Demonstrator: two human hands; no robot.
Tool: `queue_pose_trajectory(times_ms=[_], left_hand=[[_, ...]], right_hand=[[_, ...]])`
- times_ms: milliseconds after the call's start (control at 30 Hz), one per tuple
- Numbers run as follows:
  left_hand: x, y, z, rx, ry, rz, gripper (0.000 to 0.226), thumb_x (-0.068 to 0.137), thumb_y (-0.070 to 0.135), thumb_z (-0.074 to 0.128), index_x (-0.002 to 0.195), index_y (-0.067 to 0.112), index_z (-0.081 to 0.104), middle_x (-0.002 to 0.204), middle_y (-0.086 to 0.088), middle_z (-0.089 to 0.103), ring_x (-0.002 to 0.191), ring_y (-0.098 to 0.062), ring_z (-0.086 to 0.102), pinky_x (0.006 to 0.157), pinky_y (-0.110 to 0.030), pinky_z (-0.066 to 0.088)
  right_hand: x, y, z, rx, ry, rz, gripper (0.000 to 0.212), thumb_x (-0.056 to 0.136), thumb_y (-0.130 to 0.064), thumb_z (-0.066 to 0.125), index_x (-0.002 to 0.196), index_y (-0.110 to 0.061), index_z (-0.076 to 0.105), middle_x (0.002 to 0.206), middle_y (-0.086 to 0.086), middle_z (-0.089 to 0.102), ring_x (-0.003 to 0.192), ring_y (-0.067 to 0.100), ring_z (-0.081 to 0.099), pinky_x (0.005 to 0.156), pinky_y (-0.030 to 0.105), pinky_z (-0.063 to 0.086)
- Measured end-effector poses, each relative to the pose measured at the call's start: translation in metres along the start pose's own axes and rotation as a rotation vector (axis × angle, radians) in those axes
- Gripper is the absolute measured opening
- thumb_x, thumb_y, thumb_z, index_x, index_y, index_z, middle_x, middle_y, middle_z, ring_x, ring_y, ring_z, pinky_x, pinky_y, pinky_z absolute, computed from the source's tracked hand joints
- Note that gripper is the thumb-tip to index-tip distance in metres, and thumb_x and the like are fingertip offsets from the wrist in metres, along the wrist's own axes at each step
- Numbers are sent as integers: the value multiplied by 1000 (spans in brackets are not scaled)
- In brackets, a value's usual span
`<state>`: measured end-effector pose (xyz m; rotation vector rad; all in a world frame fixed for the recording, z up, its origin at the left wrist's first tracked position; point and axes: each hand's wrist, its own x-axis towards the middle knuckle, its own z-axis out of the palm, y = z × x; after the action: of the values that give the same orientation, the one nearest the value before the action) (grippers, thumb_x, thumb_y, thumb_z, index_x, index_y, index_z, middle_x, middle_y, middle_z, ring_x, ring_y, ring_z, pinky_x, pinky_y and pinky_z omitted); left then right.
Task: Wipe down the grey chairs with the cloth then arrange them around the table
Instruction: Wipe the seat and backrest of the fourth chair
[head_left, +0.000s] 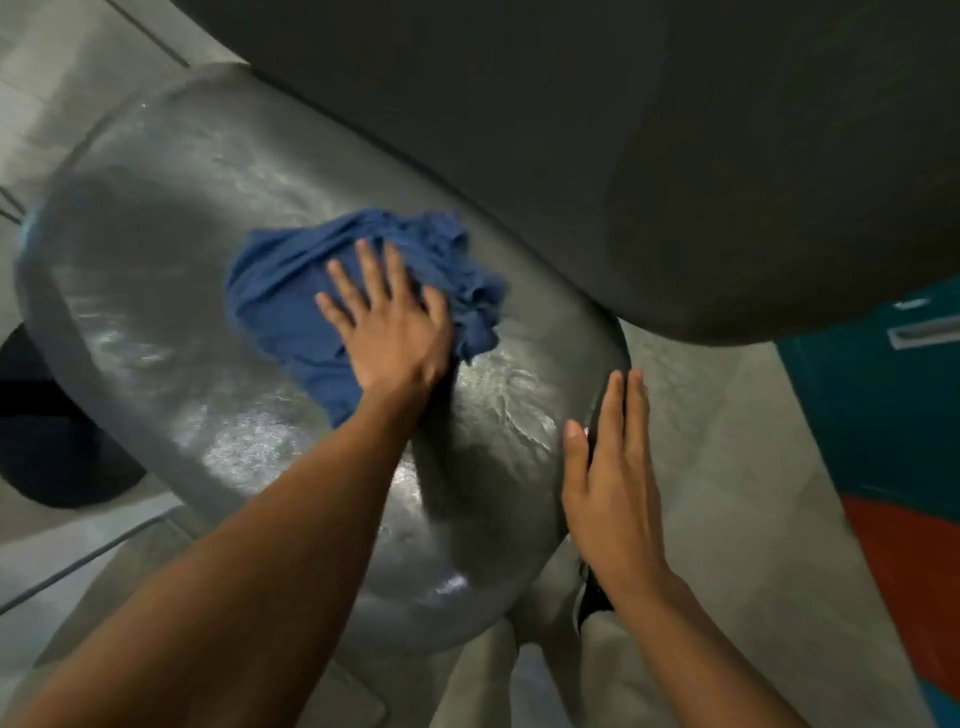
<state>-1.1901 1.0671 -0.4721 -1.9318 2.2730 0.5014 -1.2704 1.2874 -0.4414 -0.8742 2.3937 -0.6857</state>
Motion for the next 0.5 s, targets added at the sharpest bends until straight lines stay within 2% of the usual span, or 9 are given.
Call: queue_pose_trajectory(times_ms=[100,133,167,233,267,300,333,400,500], left_hand=[[-47,56,19,52,-63,295,65,104,50,21,163,24,17,172,-2,-1,158,-32,-9,125,-59,-5],[-69,61,23,53,-83,367,64,105,51,21,162,24,22,172,-2,3,158,-31,-7,125,-58,-3],[-90,58,24,45,-98,438,62,105,50,22,161,24,27,172,-1,7,158,-30,-4,126,-57,-1],[-128,31,22,54,-108,564,57,107,48,22,159,26,33,172,2,11,159,-27,-1,126,-57,5],[-145,9,21,74,-124,609,56,107,47,22,158,27,34,172,4,10,159,-26,0,126,-56,7],[-159,-15,19,93,-137,643,55,108,47,22,158,28,35,172,5,9,159,-26,-1,126,-56,9],[-172,-39,18,112,-143,672,55,108,48,22,158,29,35,172,5,8,159,-26,0,126,-56,10],[-192,-78,14,160,-154,728,56,108,49,22,156,25,41,172,1,12,159,-30,4,125,-58,14],[-202,-86,13,200,-157,753,58,108,49,23,150,22,51,170,-3,18,158,-35,11,122,-64,19]], right_hand=[[-6,0,1,74,18,20,64,108,-40,31,162,-12,14,171,0,1,155,24,18,117,42,38],[-7,0,0,106,15,43,61,109,-35,34,162,-13,14,171,0,3,155,23,20,115,33,39],[-8,-1,-2,131,10,63,59,109,-29,36,162,-13,15,171,0,6,154,20,21,111,20,37],[-13,-2,-7,182,-6,86,58,108,-25,36,162,-11,17,170,2,9,150,4,18,95,-8,22],[-16,0,-8,214,-21,96,58,108,-25,35,161,-11,17,170,3,9,144,-6,14,89,-12,16],[-18,1,-9,244,-38,104,58,108,-22,36,161,-12,17,170,3,9,140,-12,11,90,-13,13],[-20,4,-10,274,-50,109,58,108,-19,37,162,-14,16,170,1,9,142,-10,9,94,-12,10],[-22,8,-10,333,-57,139,57,108,-14,37,162,-18,18,169,-4,12,152,2,11,105,-6,8],[-21,8,-18,503,-44,257,51,109,-15,38,159,-22,29,165,-6,28,150,5,26,114,7,21]])
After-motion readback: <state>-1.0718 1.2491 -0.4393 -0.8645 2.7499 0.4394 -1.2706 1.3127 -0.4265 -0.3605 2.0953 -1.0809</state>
